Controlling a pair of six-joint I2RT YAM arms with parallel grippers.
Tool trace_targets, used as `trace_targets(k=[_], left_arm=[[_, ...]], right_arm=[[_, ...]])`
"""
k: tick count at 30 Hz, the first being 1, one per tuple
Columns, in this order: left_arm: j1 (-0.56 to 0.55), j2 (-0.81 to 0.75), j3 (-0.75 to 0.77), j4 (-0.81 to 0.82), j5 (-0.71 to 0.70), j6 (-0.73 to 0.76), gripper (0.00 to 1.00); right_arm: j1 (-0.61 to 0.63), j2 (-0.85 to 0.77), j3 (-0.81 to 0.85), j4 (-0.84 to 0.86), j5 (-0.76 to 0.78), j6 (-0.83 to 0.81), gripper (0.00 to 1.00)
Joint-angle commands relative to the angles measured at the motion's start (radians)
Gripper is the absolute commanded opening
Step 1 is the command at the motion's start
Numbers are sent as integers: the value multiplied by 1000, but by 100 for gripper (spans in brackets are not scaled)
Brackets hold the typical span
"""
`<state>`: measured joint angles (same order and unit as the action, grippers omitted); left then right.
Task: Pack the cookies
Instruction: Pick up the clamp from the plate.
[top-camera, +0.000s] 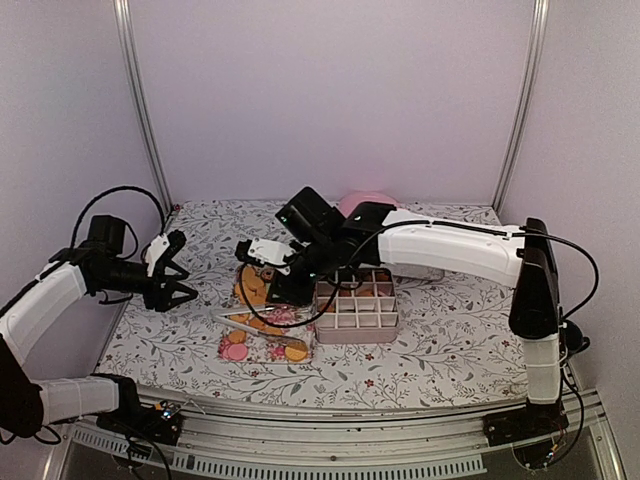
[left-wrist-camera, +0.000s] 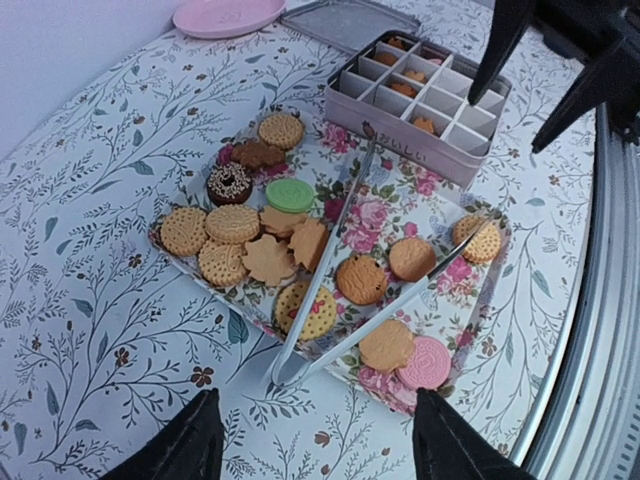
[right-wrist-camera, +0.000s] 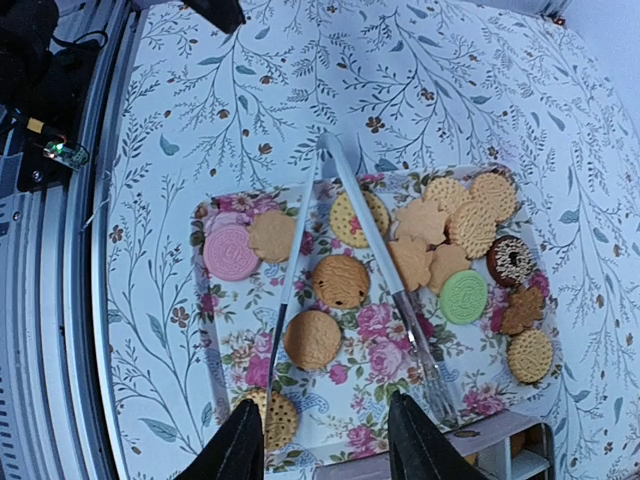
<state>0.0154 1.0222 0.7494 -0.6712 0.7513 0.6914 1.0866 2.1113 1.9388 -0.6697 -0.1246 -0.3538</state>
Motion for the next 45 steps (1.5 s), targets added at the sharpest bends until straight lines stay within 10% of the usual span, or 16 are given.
trace_targets(k=[1, 23, 31, 45], left_arm=[[10, -1, 28, -2, 13, -5, 66], [9, 4, 56, 4, 11, -18, 66], [9, 1, 56, 4, 5, -18, 66], [9, -9, 86, -8, 32, -38, 67]], right_arm=[[7, 22, -57, -94, -119, 61, 45], [25, 136, -104, -108, -118, 94, 31], [25, 112, -125, -56, -118, 114, 0], [25, -29, -205, 69, -110, 174, 0]])
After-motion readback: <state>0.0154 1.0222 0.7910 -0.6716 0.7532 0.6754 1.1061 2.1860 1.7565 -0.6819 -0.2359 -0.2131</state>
